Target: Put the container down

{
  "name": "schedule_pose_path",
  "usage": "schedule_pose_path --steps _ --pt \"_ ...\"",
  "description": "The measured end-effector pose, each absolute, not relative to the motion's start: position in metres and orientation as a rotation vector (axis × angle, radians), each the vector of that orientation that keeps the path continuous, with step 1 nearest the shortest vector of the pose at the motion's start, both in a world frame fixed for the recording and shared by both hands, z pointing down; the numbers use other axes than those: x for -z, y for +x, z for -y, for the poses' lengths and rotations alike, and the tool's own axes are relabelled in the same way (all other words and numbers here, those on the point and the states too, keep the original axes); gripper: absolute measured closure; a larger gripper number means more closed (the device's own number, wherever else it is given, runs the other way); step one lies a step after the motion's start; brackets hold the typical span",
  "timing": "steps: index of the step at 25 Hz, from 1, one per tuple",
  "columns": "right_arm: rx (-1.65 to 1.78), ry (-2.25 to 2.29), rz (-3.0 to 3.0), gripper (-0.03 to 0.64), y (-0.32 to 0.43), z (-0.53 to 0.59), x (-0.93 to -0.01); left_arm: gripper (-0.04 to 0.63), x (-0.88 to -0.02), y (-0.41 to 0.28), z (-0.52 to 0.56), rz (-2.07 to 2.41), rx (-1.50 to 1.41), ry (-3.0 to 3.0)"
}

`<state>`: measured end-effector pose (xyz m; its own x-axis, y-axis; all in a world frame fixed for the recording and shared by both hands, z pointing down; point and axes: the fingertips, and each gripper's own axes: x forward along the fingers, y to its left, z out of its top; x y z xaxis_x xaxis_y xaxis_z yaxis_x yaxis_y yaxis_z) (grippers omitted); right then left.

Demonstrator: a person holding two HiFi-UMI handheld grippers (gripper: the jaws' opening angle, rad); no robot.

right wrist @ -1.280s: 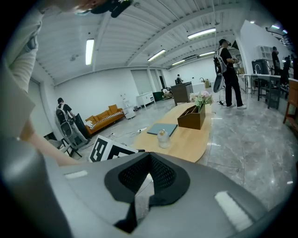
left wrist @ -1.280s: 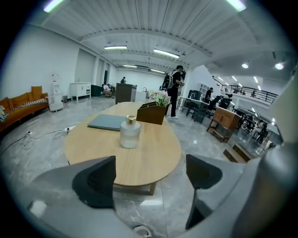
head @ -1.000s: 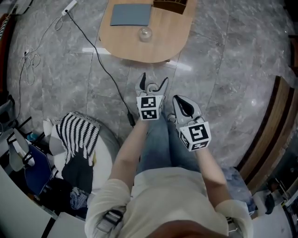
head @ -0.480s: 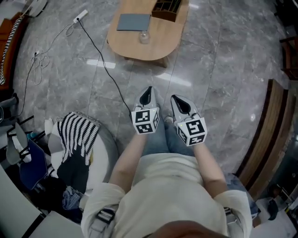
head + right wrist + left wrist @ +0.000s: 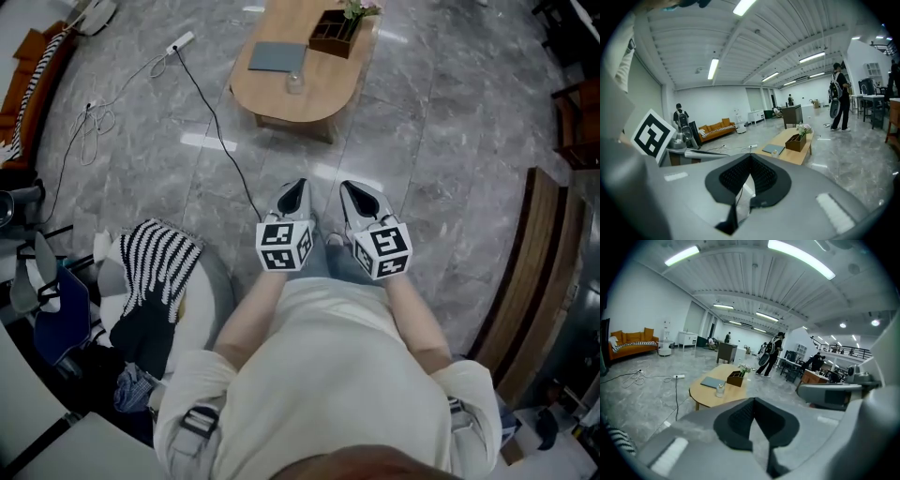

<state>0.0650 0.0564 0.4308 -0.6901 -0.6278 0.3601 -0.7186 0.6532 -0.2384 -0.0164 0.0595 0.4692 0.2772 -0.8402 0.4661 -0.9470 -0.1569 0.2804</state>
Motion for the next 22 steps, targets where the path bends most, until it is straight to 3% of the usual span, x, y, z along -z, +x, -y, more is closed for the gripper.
schedule_pose_path --steps 22 --pt "-0.421 0.921 2.724 0.615 0.056 -0.100 -0.372 0.594 -0.384 -0.013 -0.104 1.640 -0.150 2.084"
